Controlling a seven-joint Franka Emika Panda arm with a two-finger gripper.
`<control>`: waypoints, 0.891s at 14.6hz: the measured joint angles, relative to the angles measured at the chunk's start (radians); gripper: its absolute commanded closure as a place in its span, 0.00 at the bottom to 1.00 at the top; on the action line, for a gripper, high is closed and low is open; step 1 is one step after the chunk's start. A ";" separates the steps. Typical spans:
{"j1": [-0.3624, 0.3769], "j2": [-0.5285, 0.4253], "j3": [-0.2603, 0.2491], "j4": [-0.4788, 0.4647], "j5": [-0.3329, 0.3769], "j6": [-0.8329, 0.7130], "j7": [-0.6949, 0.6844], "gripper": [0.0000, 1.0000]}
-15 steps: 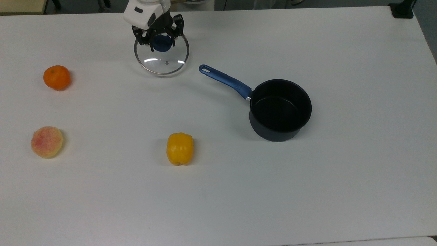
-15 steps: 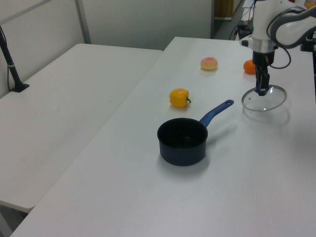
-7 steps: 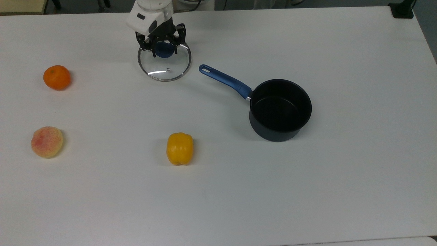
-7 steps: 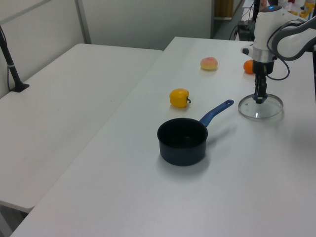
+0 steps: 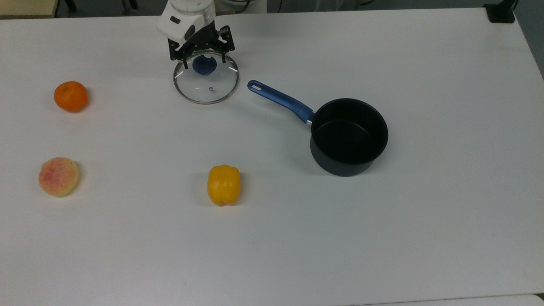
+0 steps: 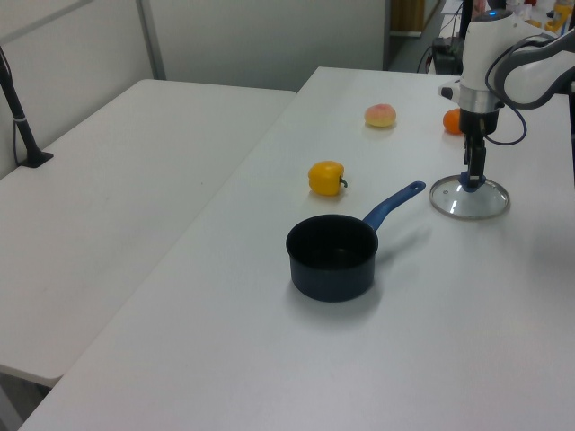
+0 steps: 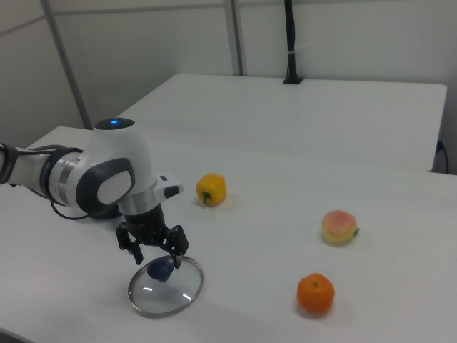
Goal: Open lid
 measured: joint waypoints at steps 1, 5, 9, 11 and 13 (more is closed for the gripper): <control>0.000 -0.003 0.000 0.012 0.000 -0.029 0.001 0.00; 0.000 -0.060 0.003 0.202 0.000 -0.366 0.005 0.00; 0.000 -0.107 0.017 0.548 0.060 -0.774 0.027 0.00; -0.001 -0.107 0.039 0.651 0.096 -0.870 0.042 0.00; -0.003 -0.101 0.074 0.711 0.114 -0.896 0.109 0.00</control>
